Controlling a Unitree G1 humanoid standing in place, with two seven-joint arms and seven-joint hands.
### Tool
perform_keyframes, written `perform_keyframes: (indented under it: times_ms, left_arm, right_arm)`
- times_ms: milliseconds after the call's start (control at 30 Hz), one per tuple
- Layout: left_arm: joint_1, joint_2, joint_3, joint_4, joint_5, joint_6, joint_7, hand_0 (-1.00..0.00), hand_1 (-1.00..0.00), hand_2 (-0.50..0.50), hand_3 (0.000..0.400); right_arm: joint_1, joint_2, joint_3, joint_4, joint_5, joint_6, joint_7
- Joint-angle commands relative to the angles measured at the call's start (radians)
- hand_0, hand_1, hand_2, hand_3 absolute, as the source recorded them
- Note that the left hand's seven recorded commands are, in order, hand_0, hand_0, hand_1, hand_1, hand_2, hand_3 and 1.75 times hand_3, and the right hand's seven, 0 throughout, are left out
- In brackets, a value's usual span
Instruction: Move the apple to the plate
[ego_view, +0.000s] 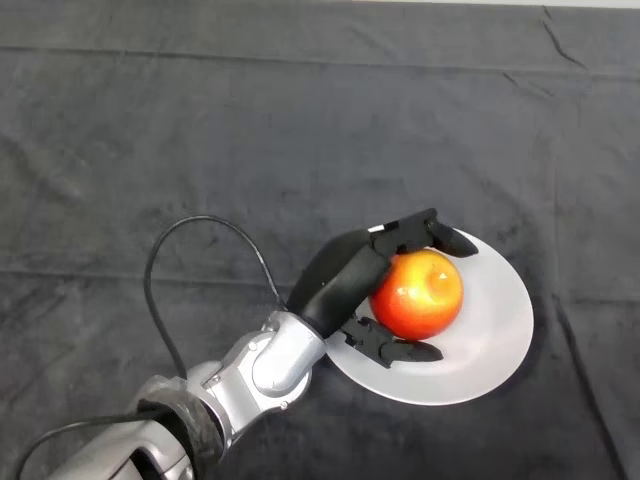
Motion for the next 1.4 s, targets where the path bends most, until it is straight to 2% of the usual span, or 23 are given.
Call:
perform_keyframes:
  times_ms: [33,67,100,133,600,900,1167,1400]
  left_arm:
    - [-0.053,0.015,-0.032,-0.054,-0.031,0.01,-0.012,-0.11,-0.46,0.17,0.184]
    - [-0.053,0.016,-0.034,-0.054,-0.035,0.012,-0.013,-0.02,-0.4,0.19,0.16]
    - [-0.052,0.016,-0.036,-0.055,-0.039,0.013,-0.013,0.0,-0.29,0.14,0.115]
    - [-0.052,0.017,-0.038,-0.056,-0.044,0.015,-0.014,0.0,0.0,0.0,0.0]
    - [-0.052,0.038,-0.038,-0.047,-0.1,0.012,-0.028,0.0,0.0,0.0,0.0]
    - [-0.038,0.11,0.046,-0.003,-0.137,-0.062,-0.065,0.0,0.0,0.0,0.0]
    - [0.007,0.198,0.162,0.041,-0.178,-0.142,-0.089,0.0,0.0,0.0,0.0]
    - [0.049,0.243,0.259,0.077,-0.207,-0.184,-0.091,0.0,0.0,0.0,0.0]
  right_arm:
    - [0.02,-0.025,-0.0126,0.005,0.007,0.002,0.0056]
    - [0.02,-0.025,-0.0126,0.005,0.007,0.002,0.0056]
    - [0.02,-0.025,-0.0126,0.005,0.007,0.002,0.0056]
    - [0.02,-0.025,-0.0126,0.005,0.007,0.002,0.0056]
    - [0.02,-0.025,-0.0127,0.005,0.0069,0.002,0.0058]
    - [0.02,-0.025,-0.0128,0.006,0.0068,0.002,0.0059]
    - [0.019,-0.026,-0.0129,0.006,0.0068,0.001,0.006]
    - [0.019,-0.026,-0.013,0.006,0.0068,0.001,0.0061]
